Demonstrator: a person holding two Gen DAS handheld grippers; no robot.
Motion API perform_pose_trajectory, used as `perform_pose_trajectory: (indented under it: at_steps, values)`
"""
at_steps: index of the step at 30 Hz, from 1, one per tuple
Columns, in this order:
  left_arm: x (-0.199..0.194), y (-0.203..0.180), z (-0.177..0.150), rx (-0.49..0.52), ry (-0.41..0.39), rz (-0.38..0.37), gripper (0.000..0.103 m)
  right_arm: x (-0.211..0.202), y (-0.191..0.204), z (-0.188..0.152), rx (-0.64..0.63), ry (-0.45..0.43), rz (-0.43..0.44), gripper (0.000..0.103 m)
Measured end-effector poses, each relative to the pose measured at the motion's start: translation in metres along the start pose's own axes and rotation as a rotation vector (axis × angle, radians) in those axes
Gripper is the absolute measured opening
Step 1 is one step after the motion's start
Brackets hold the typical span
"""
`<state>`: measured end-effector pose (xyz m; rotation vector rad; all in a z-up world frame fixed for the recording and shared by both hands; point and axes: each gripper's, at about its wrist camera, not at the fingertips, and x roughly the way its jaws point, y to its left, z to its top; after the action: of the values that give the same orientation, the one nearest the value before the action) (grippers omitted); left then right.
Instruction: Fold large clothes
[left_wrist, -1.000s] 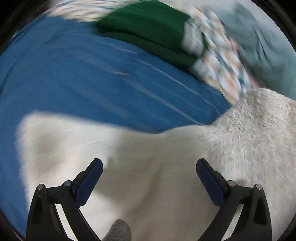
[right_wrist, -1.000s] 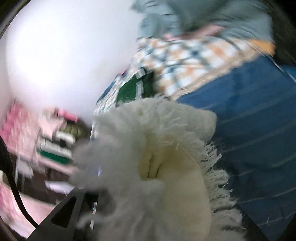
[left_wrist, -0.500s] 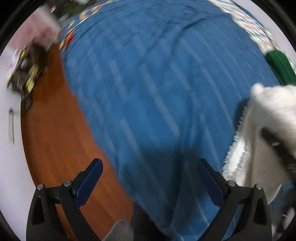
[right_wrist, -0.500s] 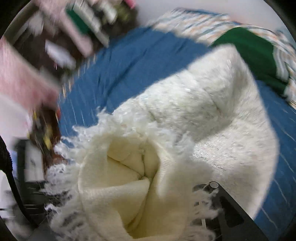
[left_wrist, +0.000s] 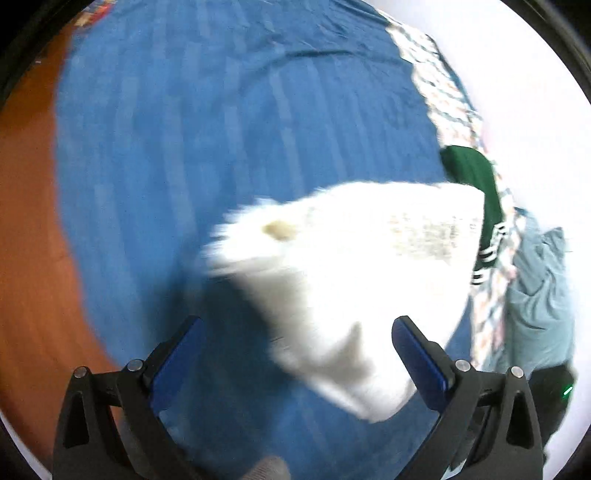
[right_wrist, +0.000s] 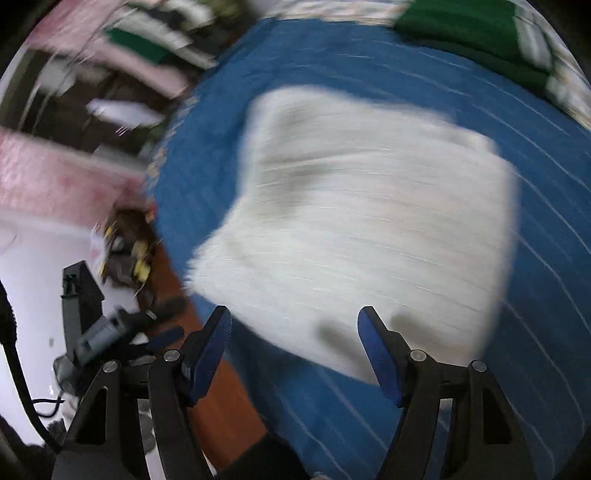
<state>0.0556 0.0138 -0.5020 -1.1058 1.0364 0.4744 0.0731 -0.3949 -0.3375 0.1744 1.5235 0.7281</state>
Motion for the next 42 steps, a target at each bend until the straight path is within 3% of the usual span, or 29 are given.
perform_pose_trajectory:
  at_steps: [3, 6, 9, 14, 16, 18, 19, 20, 21, 23, 26, 27, 29, 31, 32, 33, 35, 37, 38, 40, 42]
  values:
    - [0.043, -0.007, 0.016, -0.014, 0.022, 0.010, 0.100, -0.008, -0.041, -0.008, 0.131, -0.002, -0.024, 0.073]
    - [0.055, -0.006, 0.024, -0.068, -0.018, -0.034, 0.030, -0.009, -0.068, -0.004, 0.227, -0.019, -0.018, 0.073]
    - [0.028, -0.009, 0.016, -0.035, -0.104, -0.016, 0.012, -0.015, -0.075, 0.016, 0.264, -0.040, -0.019, 0.073]
    - [0.007, 0.016, -0.002, -0.057, -0.127, 0.013, 0.012, 0.003, -0.051, 0.068, 0.193, -0.013, 0.062, 0.071]
    - [0.020, 0.022, 0.001, -0.063, -0.114, 0.033, 0.012, 0.023, -0.027, 0.092, 0.132, 0.014, 0.062, 0.058]
    - [0.028, 0.029, 0.002, -0.064, -0.099, 0.042, 0.013, 0.047, -0.006, 0.110, 0.087, 0.058, 0.053, 0.033]
    - [0.029, 0.032, 0.001, -0.062, -0.096, 0.048, 0.016, 0.068, 0.003, 0.121, 0.073, 0.099, 0.035, 0.032]
    - [0.033, 0.035, 0.003, -0.059, -0.086, 0.060, 0.017, 0.092, 0.008, 0.130, 0.065, 0.148, -0.014, 0.026]
    - [0.034, 0.033, 0.003, -0.057, -0.075, 0.068, 0.018, 0.108, 0.008, 0.132, 0.064, 0.177, -0.060, 0.010]
    - [0.035, 0.037, 0.007, -0.075, -0.059, 0.036, 0.018, 0.139, -0.001, 0.142, 0.084, 0.214, -0.072, 0.000]
    - [0.020, 0.037, 0.010, -0.060, -0.029, 0.017, 0.020, 0.132, -0.010, 0.156, 0.194, 0.302, -0.007, 0.000]
    - [0.016, 0.033, 0.010, -0.040, -0.016, 0.030, 0.027, 0.124, -0.009, 0.158, 0.194, 0.304, 0.005, 0.000]
    - [0.004, 0.022, 0.007, 0.023, -0.012, 0.076, 0.043, 0.089, 0.005, 0.156, 0.134, 0.242, 0.079, 0.005]
    - [-0.006, 0.012, 0.002, 0.106, -0.036, 0.166, 0.076, 0.073, 0.018, 0.155, 0.097, 0.202, 0.133, 0.005]
    - [-0.008, 0.011, 0.000, 0.133, -0.043, 0.194, 0.080, 0.073, 0.022, 0.156, 0.095, 0.197, 0.165, 0.005]
    - [-0.011, 0.012, -0.004, 0.163, -0.058, 0.226, 0.081, 0.082, 0.027, 0.157, 0.094, 0.204, 0.185, 0.005]
    - [-0.010, 0.014, -0.007, 0.183, -0.067, 0.274, 0.081, 0.113, 0.032, 0.160, 0.086, 0.229, 0.127, 0.005]
    - [-0.004, 0.020, -0.007, 0.163, -0.043, 0.297, 0.081, 0.176, 0.030, 0.154, 0.057, 0.320, -0.025, 0.000]
    - [-0.004, 0.023, -0.007, 0.158, -0.038, 0.304, 0.081, 0.195, 0.029, 0.151, 0.054, 0.338, -0.038, 0.000]
    - [-0.008, 0.025, -0.007, 0.146, -0.041, 0.290, 0.081, 0.194, 0.047, 0.155, -0.021, 0.334, -0.089, 0.000]
    - [-0.015, 0.023, -0.006, 0.134, -0.058, 0.272, 0.081, 0.169, 0.054, 0.157, -0.039, 0.313, -0.061, 0.004]
